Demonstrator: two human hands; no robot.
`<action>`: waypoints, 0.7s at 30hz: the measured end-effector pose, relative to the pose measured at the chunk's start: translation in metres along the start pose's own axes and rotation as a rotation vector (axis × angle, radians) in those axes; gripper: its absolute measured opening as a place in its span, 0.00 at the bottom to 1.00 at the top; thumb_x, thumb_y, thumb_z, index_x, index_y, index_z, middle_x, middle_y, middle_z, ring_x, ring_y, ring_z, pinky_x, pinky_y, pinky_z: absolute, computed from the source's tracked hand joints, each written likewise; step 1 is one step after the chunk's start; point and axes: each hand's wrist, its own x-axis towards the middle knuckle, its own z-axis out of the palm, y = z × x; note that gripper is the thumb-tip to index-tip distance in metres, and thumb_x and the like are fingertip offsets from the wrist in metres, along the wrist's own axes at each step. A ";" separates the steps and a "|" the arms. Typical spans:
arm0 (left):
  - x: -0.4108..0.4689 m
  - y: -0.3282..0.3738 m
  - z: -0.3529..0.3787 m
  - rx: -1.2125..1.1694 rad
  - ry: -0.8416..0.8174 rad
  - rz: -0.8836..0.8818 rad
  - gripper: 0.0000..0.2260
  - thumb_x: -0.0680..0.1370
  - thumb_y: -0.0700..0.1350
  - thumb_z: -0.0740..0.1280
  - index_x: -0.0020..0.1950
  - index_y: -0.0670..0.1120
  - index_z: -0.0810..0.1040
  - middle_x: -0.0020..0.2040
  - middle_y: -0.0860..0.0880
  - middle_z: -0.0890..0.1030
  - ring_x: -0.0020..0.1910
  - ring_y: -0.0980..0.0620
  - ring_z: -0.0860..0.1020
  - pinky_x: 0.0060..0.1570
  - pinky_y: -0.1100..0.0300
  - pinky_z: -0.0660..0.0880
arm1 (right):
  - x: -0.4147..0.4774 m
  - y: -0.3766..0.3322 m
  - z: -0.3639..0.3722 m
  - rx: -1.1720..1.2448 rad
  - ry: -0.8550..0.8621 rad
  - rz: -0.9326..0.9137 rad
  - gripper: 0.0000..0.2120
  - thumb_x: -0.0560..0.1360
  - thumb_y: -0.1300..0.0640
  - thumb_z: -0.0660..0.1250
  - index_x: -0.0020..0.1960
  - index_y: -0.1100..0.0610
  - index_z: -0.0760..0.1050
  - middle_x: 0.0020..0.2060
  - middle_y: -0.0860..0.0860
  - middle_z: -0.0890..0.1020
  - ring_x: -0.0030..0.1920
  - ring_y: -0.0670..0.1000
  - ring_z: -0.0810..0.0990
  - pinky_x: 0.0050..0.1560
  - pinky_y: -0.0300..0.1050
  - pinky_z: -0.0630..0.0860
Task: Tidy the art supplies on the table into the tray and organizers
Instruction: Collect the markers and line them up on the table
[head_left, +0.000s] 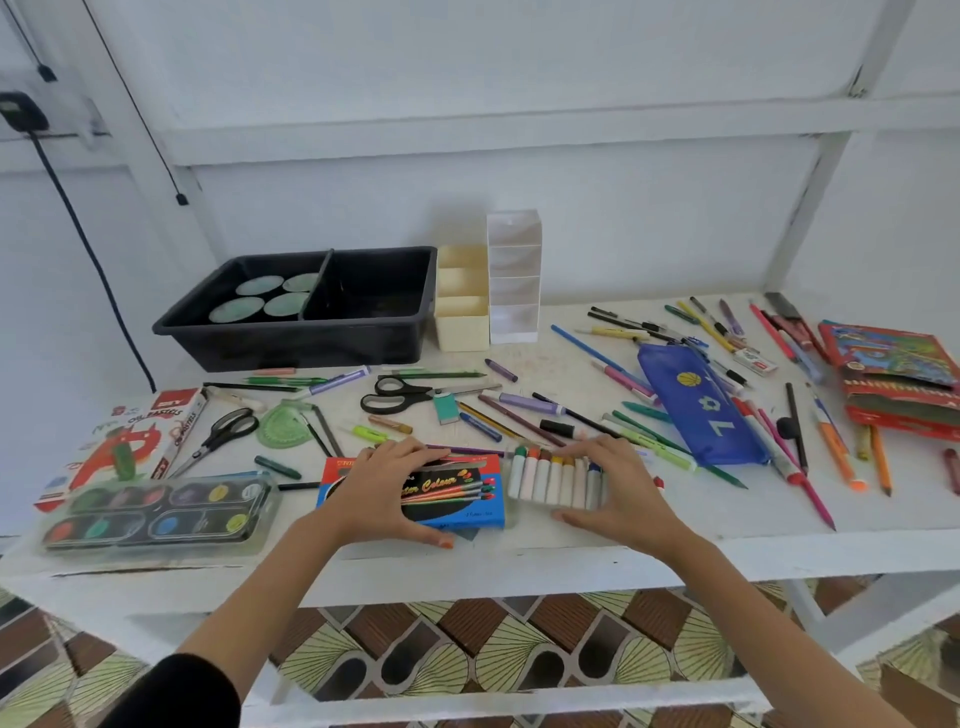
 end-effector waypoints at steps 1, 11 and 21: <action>0.000 -0.001 0.002 -0.005 0.006 0.000 0.47 0.56 0.79 0.60 0.72 0.59 0.60 0.62 0.59 0.67 0.59 0.60 0.64 0.57 0.60 0.61 | 0.000 0.000 0.003 0.002 -0.005 0.008 0.30 0.62 0.45 0.78 0.61 0.43 0.72 0.58 0.43 0.73 0.63 0.43 0.65 0.62 0.41 0.61; -0.003 -0.005 0.024 -0.096 0.067 -0.008 0.46 0.58 0.77 0.65 0.72 0.60 0.60 0.62 0.62 0.64 0.61 0.60 0.63 0.62 0.59 0.62 | -0.002 -0.008 0.004 0.008 -0.120 -0.026 0.28 0.63 0.42 0.76 0.61 0.41 0.71 0.55 0.39 0.70 0.59 0.41 0.65 0.62 0.42 0.65; 0.006 -0.001 0.027 -0.097 0.049 0.043 0.44 0.59 0.74 0.67 0.71 0.61 0.61 0.61 0.59 0.62 0.60 0.61 0.61 0.61 0.60 0.62 | 0.012 -0.026 0.010 0.028 -0.263 -0.024 0.30 0.63 0.43 0.77 0.61 0.43 0.70 0.58 0.37 0.70 0.60 0.38 0.64 0.64 0.40 0.63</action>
